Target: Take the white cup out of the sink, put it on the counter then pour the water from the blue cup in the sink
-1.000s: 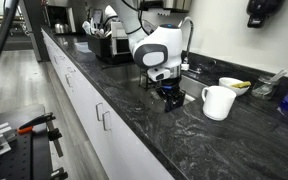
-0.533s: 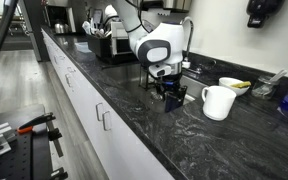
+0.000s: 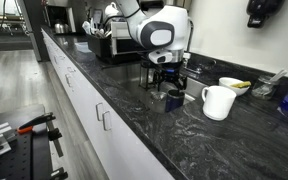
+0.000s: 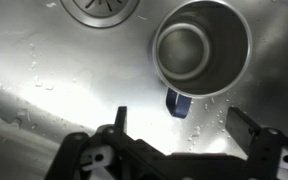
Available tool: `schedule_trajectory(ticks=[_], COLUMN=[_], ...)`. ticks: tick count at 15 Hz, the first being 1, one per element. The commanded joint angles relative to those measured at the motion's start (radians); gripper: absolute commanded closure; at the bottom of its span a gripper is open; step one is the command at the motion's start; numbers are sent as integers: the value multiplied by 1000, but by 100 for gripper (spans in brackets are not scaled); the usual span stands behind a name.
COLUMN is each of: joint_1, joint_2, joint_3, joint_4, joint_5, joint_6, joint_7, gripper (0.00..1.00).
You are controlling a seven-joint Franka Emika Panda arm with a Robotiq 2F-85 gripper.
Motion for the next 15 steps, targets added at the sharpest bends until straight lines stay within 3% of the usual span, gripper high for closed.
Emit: schedule_trajectory(ticks=[1,6,15], joint_1=[-23,-44,-35], joint_2=[-124,-210,-303], joint_3=[21,49,50], joint_4=[-53,-54,-124], joint_5=[-58,-101,-198], joint_6=[-147,-297,-240], joint_7=[3,-18,16], gripper=[0,0,0])
